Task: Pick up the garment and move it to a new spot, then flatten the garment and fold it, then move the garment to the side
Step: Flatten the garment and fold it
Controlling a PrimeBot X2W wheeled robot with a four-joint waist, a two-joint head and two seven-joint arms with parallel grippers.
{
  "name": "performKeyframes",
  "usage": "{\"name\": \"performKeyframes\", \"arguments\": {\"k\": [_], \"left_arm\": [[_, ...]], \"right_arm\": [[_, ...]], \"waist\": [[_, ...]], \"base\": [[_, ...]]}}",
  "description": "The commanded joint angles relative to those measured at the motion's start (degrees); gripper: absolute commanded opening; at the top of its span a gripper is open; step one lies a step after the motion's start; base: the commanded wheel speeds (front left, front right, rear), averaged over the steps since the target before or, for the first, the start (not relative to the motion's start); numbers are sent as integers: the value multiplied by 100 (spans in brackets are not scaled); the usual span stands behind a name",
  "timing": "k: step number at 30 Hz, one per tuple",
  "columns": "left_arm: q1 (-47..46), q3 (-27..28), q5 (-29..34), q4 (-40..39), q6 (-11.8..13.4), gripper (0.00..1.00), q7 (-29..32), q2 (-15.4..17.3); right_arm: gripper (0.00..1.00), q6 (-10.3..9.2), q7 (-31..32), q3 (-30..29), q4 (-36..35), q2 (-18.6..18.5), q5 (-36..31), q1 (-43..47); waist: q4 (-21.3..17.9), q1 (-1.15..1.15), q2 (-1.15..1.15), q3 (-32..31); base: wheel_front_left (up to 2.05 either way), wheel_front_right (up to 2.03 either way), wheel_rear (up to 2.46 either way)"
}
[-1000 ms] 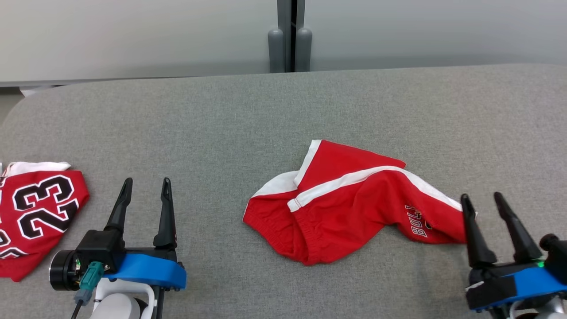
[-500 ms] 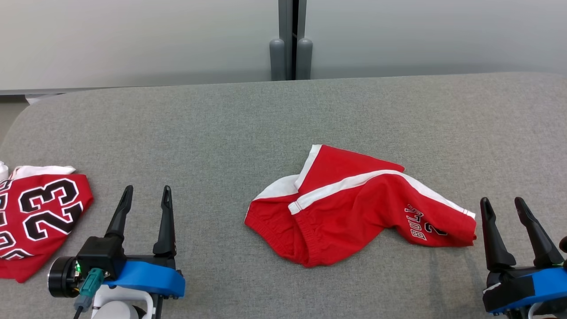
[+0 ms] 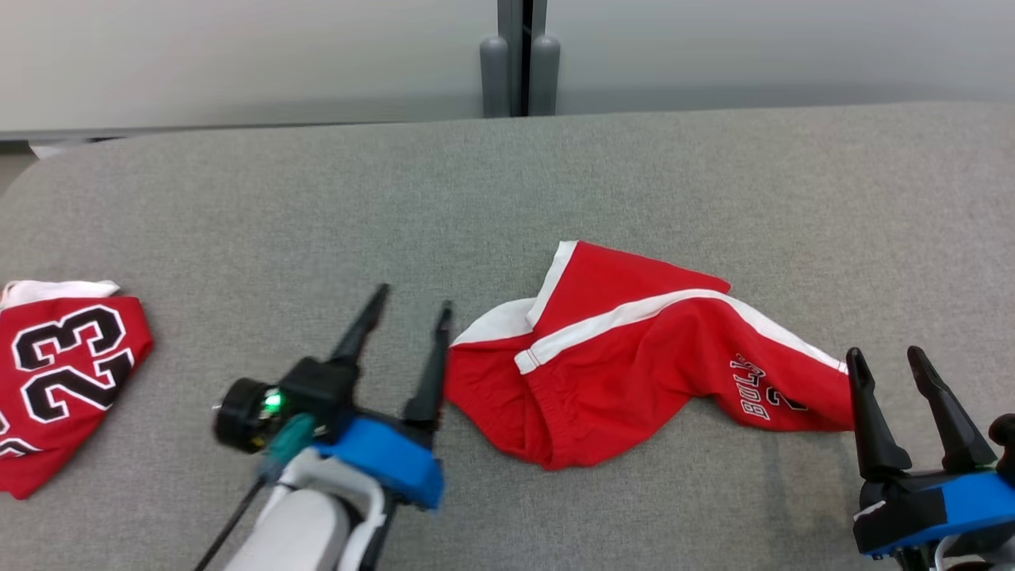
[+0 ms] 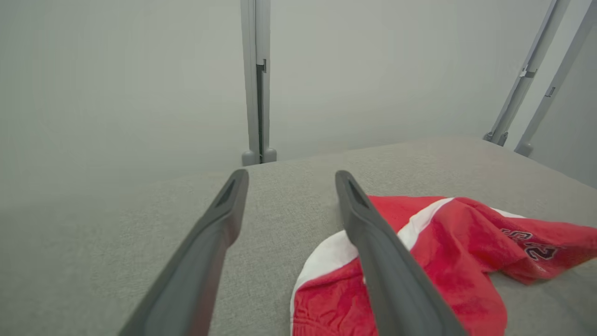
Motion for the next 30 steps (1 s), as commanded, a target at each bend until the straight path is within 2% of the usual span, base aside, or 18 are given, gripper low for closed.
{"name": "performKeyframes", "arguments": {"k": [1,7,15,16,17,18,19,25,30], "left_arm": [[-208,-173,-11,119,-118,100,228,-113],[-652,-675,-264,803,-540,100,1100,-527],[-962,-735,-610,1653,-799,100,1503,-721],[-991,-729,-636,1717,-814,85,1518,-726],[-1019,-733,-659,1767,-823,60,1526,-726],[-1055,-720,-663,1797,-838,24,1472,-722],[-1083,-715,-667,1834,-851,0,1448,-717],[-1227,-741,-568,1868,-866,0,1274,-681],[-1307,-793,-511,1855,-854,0,1165,-723]], "right_arm": [[100,1,12,19,16,-28,44,-103],[100,1,-12,134,94,-51,88,-272],[100,1,-59,136,235,-41,118,-397],[100,1,-61,113,259,-64,132,-421],[100,1,-67,88,281,-78,147,-456],[100,1,-54,55,305,-91,138,-477],[100,1,-27,7,345,-115,143,-494],[100,1,151,-122,843,-414,256,-898],[100,1,370,278,1581,-679,463,-1254]], "waist": [[1,0,1,95],[-166,0,1,374],[-365,0,1,592],[-376,0,1,609],[-389,0,1,629],[-399,0,1,645],[-405,0,1,660],[-404,0,1,771],[-281,0,1,875]], "base": [[0,0,0],[0,0,0],[0,0,0],[0,0,0],[0,0,0],[0,0,0],[0,0,0],[0,0,0],[0,0,0]]}}
